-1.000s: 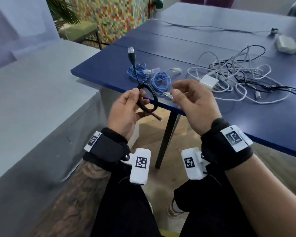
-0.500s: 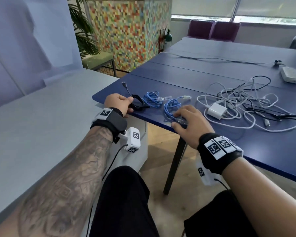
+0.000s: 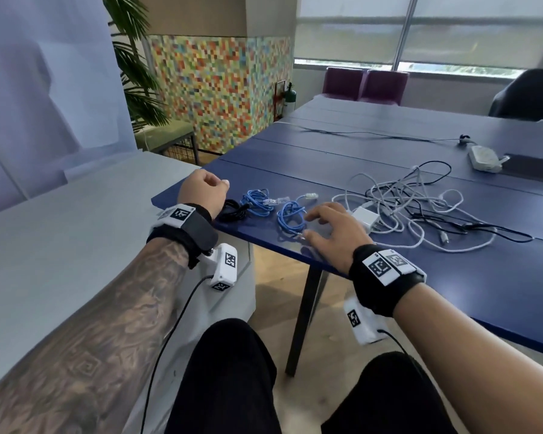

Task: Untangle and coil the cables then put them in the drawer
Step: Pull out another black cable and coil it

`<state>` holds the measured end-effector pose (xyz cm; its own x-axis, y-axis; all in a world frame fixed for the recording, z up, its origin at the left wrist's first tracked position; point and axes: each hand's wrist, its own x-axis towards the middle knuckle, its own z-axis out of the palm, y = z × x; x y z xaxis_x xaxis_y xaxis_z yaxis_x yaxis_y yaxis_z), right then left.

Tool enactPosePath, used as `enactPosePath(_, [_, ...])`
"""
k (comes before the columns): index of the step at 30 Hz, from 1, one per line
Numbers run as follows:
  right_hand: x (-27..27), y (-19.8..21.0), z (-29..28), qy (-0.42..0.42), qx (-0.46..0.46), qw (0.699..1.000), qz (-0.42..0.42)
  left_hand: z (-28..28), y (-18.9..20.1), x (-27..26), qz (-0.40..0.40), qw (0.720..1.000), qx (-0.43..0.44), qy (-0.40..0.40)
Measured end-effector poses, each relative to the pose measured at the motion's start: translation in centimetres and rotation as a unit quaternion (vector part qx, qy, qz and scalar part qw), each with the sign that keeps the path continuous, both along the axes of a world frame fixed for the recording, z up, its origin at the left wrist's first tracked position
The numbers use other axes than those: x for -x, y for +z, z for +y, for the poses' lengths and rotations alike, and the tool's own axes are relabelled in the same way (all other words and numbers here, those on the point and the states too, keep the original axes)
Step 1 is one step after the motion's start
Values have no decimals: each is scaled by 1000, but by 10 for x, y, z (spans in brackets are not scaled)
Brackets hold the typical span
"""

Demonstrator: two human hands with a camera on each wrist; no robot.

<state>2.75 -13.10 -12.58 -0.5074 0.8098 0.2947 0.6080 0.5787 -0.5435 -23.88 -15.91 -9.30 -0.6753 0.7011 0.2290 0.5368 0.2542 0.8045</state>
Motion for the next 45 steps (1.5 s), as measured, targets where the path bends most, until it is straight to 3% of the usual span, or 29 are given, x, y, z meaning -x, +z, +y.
enactPosePath(4, [-29, 26, 11, -27, -8, 999, 45, 19, 30, -49, 56, 991, -64, -105])
enactPosePath(8, [-76, 59, 30, -97, 33, 988, 112, 51, 49, -114, 100, 968, -48, -227])
enactPosePath(11, [-120, 74, 53, -142, 33, 983, 109, 71, 57, -165, 137, 939, -16, -316])
enactPosePath(13, [-148, 79, 68, -176, 30, 982, 57, 80, 60, -197, 181, 909, 11, -376])
enactPosePath(15, [-172, 79, 81, -206, 42, 976, -48, 89, 61, -227, 219, 876, 39, -427])
enactPosePath(18, [-192, 70, 97, -215, 85, 946, -228, 106, 55, -264, 235, 831, 101, -494])
enactPosePath(20, [-195, 61, 102, -209, 109, 929, -286, 117, 49, -281, 227, 810, 145, -521])
enactPosePath(23, [-193, 47, 108, -198, 116, 915, -332, 128, 44, -295, 203, 808, 173, -525])
enactPosePath(29, [-193, 42, 118, -207, 107, 911, -340, 138, 41, -301, 168, 826, 195, -502])
enactPosePath(32, [-195, 48, 114, -201, 129, 930, -278, 137, 39, -301, 177, 834, 195, -485])
enactPosePath(36, [-201, 65, 103, -199, 103, 974, -44, 137, 38, -300, 251, 837, 158, -460])
enactPosePath(38, [-204, 72, 100, -196, 83, 977, 15, 138, 39, -300, 281, 846, 120, -436])
enactPosePath(41, [-205, 82, 94, -175, 79, 975, 112, 138, 40, -298, 239, 870, 101, -419])
enactPosePath(45, [-201, 95, 88, -146, 86, 955, 245, 132, 47, -296, 237, 868, 55, -432])
